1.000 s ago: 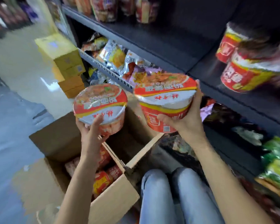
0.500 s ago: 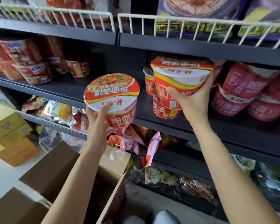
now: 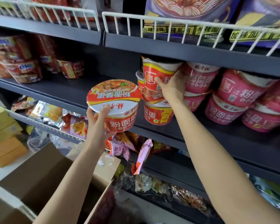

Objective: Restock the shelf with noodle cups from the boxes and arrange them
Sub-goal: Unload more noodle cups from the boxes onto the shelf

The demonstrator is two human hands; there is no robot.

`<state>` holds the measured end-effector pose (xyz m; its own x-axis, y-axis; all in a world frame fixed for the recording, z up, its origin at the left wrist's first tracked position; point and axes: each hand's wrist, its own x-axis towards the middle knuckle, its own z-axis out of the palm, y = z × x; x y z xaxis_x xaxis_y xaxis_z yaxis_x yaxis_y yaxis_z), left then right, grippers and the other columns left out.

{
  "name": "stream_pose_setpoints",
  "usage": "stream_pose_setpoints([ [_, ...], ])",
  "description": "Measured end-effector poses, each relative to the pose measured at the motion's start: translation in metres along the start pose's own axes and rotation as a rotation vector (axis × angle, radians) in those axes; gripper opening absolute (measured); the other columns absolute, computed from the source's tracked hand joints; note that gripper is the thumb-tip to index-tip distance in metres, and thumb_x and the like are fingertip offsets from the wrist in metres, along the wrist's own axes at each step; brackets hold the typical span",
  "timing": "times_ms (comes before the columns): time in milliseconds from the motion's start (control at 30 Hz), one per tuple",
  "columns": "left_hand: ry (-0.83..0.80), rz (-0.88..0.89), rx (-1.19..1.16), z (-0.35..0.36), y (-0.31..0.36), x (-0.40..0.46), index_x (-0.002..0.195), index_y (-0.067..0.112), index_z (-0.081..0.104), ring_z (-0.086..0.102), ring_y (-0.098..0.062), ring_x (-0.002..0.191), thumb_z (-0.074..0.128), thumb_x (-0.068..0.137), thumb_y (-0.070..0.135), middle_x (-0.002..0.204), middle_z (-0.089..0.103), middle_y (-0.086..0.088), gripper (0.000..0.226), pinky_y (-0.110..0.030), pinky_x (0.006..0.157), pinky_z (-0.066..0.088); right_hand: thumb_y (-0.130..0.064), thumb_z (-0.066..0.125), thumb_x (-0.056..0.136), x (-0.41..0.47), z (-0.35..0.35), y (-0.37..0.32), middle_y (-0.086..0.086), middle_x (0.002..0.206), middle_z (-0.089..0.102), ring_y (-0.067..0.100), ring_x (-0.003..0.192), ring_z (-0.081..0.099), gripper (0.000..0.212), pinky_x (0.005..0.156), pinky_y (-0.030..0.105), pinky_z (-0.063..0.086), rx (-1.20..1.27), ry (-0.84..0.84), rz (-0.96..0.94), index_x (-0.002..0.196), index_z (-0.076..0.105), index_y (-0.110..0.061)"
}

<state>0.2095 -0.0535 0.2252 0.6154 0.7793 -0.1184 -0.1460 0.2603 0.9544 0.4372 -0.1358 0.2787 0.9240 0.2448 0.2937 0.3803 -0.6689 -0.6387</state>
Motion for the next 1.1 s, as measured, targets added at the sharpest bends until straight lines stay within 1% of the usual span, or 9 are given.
stream_pose_setpoints([
  [100, 0.02, -0.006, -0.004, 0.002, -0.002, 0.003, 0.139, 0.042, 0.025, 0.054, -0.03, 0.117, 0.061, 0.071, 0.059, 0.116, 0.051, 0.014, 0.079, -0.055, 0.096, 0.047, -0.035, 0.055, 0.095, 0.006, 0.005, -0.005, 0.021, 0.146, 0.032, 0.031, 0.129, 0.044, 0.067, 0.108, 0.039, 0.037, 0.078, 0.036, -0.02, 0.147, 0.023, -0.005],
  [200, 0.016, -0.005, 0.006, 0.004, 0.0, 0.004, 0.138, 0.043, 0.025, 0.056, -0.03, 0.116, 0.062, 0.069, 0.061, 0.119, 0.052, 0.013, 0.08, -0.053, 0.095, 0.048, -0.02, 0.05, 0.098, -0.011, 0.01, 0.008, 0.013, 0.132, 0.052, 0.025, 0.119, 0.052, 0.037, 0.098, 0.028, 0.04, 0.046, 0.121, -0.381, 0.131, 0.045, -0.006],
  [333, 0.02, -0.007, -0.022, 0.004, -0.002, 0.002, 0.139, 0.039, 0.027, 0.056, -0.031, 0.116, 0.061, 0.081, 0.053, 0.125, 0.052, 0.009, 0.069, -0.055, 0.095, 0.047, -0.04, 0.025, 0.103, 0.003, 0.017, 0.012, 0.0, 0.16, 0.015, 0.019, 0.149, 0.006, 0.053, 0.119, 0.042, 0.001, -0.397, -0.235, -0.518, 0.151, 0.022, -0.017],
  [467, 0.009, -0.015, -0.039, 0.005, -0.003, -0.004, 0.14, 0.038, 0.027, 0.056, -0.031, 0.117, 0.066, 0.077, 0.056, 0.127, 0.053, 0.009, 0.075, -0.057, 0.096, 0.046, -0.053, 0.009, 0.101, 0.009, 0.013, 0.004, -0.001, 0.162, -0.002, 0.015, 0.148, -0.005, 0.061, 0.119, 0.043, -0.007, -0.421, -0.442, -0.475, 0.154, 0.011, -0.022],
  [600, -0.019, 0.005, -0.028, 0.009, 0.002, -0.01, 0.142, 0.039, 0.024, 0.056, -0.028, 0.117, 0.064, 0.082, 0.054, 0.129, 0.052, 0.01, 0.073, -0.056, 0.096, 0.047, -0.03, 0.037, 0.103, -0.038, -0.024, 0.016, -0.002, 0.154, 0.033, 0.016, 0.142, 0.028, 0.044, 0.116, 0.043, 0.026, 0.057, -0.38, -0.498, 0.147, 0.034, -0.026],
  [700, -0.1, 0.05, -0.008, 0.019, 0.011, -0.018, 0.141, 0.042, 0.024, 0.058, -0.024, 0.114, 0.064, 0.08, 0.057, 0.125, 0.054, 0.014, 0.075, -0.053, 0.093, 0.05, -0.006, 0.052, 0.093, -0.097, -0.054, 0.035, -0.014, 0.147, 0.037, 0.001, 0.134, 0.036, 0.06, 0.11, 0.036, 0.038, 0.389, -0.487, -0.443, 0.145, 0.034, -0.03],
  [900, -0.265, 0.211, 0.106, 0.052, 0.035, -0.035, 0.143, 0.044, 0.025, 0.064, -0.009, 0.108, 0.06, 0.072, 0.058, 0.127, 0.056, 0.016, 0.08, -0.024, 0.075, 0.057, -0.042, 0.071, 0.079, -0.13, -0.066, 0.039, -0.024, 0.145, 0.034, -0.008, 0.13, 0.038, 0.1, 0.109, 0.031, 0.038, 0.513, -0.377, -0.415, 0.154, 0.006, -0.029],
  [1033, -0.307, 0.336, 0.208, 0.064, 0.033, -0.015, 0.142, 0.036, 0.029, 0.055, 0.02, 0.1, 0.071, 0.085, 0.02, 0.123, 0.049, 0.025, 0.073, -0.008, 0.074, 0.049, -0.053, 0.072, 0.076, -0.109, -0.072, 0.041, -0.012, 0.149, 0.038, 0.004, 0.134, 0.039, 0.099, 0.107, 0.045, 0.042, 0.596, -0.251, -0.378, 0.152, 0.012, -0.034],
  [1100, -0.323, 0.391, 0.336, 0.073, 0.025, 0.004, 0.148, 0.031, 0.024, 0.044, 0.017, 0.116, 0.071, 0.085, 0.017, 0.14, 0.043, 0.018, 0.08, -0.007, 0.088, 0.04, -0.048, 0.072, 0.079, -0.095, -0.073, 0.044, -0.01, 0.148, 0.039, -0.001, 0.131, 0.041, 0.094, 0.107, 0.038, 0.043, 0.571, -0.204, -0.356, 0.152, 0.015, -0.031],
])
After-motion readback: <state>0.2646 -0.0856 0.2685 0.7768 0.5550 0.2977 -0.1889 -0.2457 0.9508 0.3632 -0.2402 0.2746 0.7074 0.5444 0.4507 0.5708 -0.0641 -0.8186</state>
